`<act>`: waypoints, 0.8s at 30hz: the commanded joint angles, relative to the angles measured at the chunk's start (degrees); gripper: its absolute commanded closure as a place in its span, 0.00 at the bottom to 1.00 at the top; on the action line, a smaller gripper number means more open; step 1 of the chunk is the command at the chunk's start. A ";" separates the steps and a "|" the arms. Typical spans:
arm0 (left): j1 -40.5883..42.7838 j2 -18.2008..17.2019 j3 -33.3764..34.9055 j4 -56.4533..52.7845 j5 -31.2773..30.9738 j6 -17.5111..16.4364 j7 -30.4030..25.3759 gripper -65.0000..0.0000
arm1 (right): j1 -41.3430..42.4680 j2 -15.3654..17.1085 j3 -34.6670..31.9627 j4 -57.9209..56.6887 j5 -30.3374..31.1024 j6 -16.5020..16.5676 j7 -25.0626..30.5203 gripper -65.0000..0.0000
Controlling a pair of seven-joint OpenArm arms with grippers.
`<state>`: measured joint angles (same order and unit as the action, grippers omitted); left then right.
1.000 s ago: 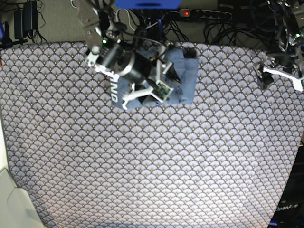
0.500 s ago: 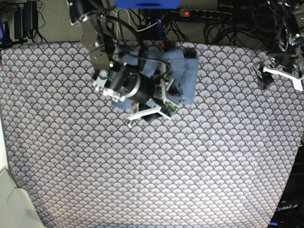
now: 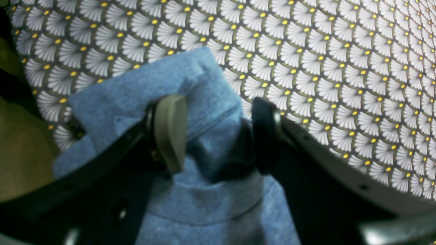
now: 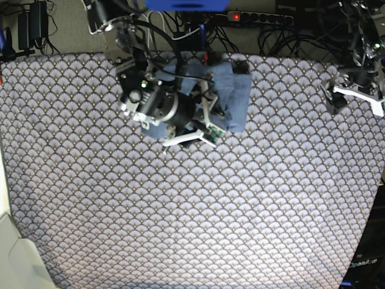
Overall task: Fold the T-shirt properly
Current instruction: 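Grasp the folded bundle edge with the right gripper and fold it over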
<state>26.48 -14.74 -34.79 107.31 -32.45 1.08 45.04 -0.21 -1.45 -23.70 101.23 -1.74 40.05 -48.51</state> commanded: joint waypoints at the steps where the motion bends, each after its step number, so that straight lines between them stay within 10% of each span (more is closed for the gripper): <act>1: -0.06 -0.77 -0.51 1.13 -0.21 -0.25 -1.12 0.03 | 0.78 -0.17 -0.08 0.88 0.55 -0.05 1.26 0.53; 18: -0.15 -0.77 -0.51 1.13 -0.21 -0.25 -1.48 0.03 | 4.47 0.00 -5.00 -5.45 0.64 -0.05 0.82 0.99; 24: -0.15 -0.77 -0.60 0.96 -0.21 -0.25 -1.56 0.03 | 5.79 -1.05 -7.64 -5.45 0.64 -0.05 1.17 1.00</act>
<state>26.35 -14.72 -34.79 107.31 -32.47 1.06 44.80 4.43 -1.80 -31.35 94.80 -2.11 40.03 -48.88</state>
